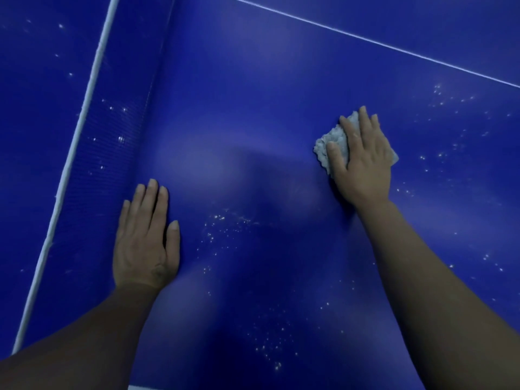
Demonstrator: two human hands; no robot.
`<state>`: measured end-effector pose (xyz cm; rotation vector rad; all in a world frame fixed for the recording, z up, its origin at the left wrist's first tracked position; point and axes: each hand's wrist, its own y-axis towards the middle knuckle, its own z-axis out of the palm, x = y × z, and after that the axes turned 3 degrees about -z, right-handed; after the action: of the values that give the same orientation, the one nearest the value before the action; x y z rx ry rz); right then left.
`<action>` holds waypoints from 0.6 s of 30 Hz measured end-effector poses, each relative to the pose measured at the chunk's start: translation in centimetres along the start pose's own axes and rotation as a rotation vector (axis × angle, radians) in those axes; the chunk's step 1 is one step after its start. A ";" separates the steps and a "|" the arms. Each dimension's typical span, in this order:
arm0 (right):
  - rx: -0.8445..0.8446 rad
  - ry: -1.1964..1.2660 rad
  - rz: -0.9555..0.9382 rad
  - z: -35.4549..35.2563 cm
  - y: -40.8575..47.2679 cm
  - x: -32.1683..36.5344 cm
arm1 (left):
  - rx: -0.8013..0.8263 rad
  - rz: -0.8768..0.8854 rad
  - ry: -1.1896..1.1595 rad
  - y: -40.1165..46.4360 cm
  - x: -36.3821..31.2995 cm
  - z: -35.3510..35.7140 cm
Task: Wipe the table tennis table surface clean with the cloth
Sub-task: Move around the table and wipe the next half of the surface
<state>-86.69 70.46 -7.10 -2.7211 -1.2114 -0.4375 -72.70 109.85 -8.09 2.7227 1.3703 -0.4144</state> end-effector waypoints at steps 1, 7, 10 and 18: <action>-0.011 -0.009 0.004 0.2 -0.4 0.2 | -0.001 0.002 0.003 0.0 0.0 0.0; 0.022 -0.017 -0.066 0.4 -8.4 2.9 | -0.003 0.003 -0.006 0.1 0.0 -0.1; 0.081 -0.064 -0.135 1.1 -12.6 4.0 | -0.001 -0.001 -0.002 0.0 0.0 -0.1; -0.049 -0.084 0.094 1.7 -2.5 1.5 | -0.014 0.003 -0.004 0.0 0.0 -0.1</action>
<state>-87.25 73.59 -8.23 -2.8506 -1.1005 -0.3491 -72.71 109.91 -7.96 2.7111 1.3627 -0.4084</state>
